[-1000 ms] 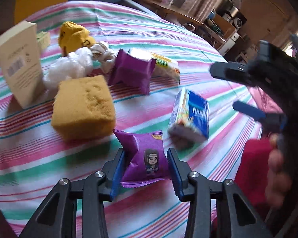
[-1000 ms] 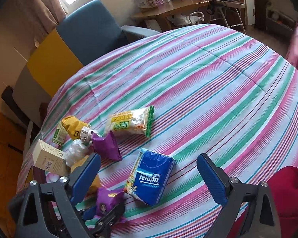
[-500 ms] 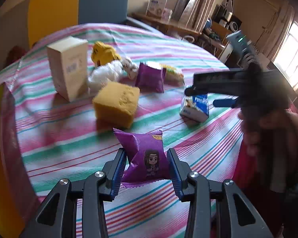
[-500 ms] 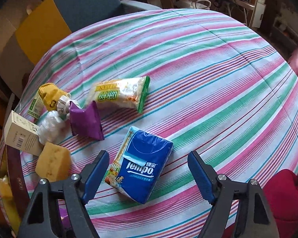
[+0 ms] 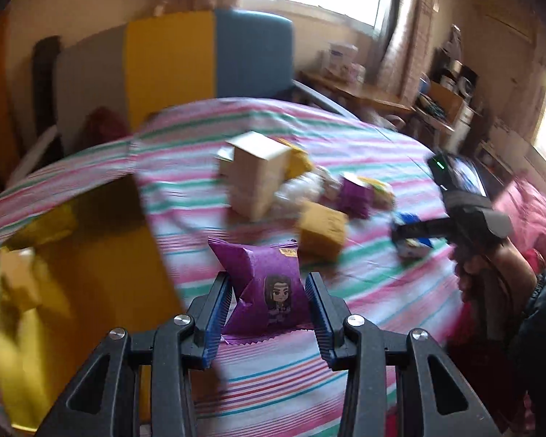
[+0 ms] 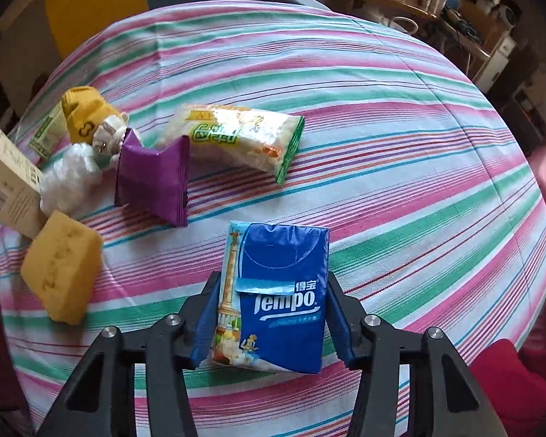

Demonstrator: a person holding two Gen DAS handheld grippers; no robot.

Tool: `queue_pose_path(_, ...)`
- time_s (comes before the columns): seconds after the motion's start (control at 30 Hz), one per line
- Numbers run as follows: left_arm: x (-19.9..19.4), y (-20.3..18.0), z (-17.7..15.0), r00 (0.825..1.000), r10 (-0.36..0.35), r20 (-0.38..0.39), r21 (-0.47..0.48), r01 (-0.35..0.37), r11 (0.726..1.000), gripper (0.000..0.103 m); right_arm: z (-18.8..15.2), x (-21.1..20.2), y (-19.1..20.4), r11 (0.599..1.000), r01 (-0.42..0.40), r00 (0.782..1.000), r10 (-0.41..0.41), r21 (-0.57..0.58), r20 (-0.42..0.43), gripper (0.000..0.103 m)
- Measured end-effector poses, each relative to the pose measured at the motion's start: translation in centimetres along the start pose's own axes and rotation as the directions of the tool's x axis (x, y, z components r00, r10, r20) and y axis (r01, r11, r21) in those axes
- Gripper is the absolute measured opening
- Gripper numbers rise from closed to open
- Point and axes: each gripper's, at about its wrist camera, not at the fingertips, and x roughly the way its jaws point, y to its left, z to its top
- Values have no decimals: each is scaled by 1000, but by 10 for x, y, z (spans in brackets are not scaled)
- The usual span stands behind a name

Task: Organize objects
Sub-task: 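Grasp the purple snack packet with the left gripper while the right gripper grasps the blue Tempo tissue pack, then lower the purple packet into the gold tray with the left gripper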

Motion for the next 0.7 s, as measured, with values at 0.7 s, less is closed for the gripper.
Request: queue_pose_path(0.7,-49,224,-63,954,288,-86,-340,-300,891,42,-5,-3,15,996,58,998,-56,-71,31,53)
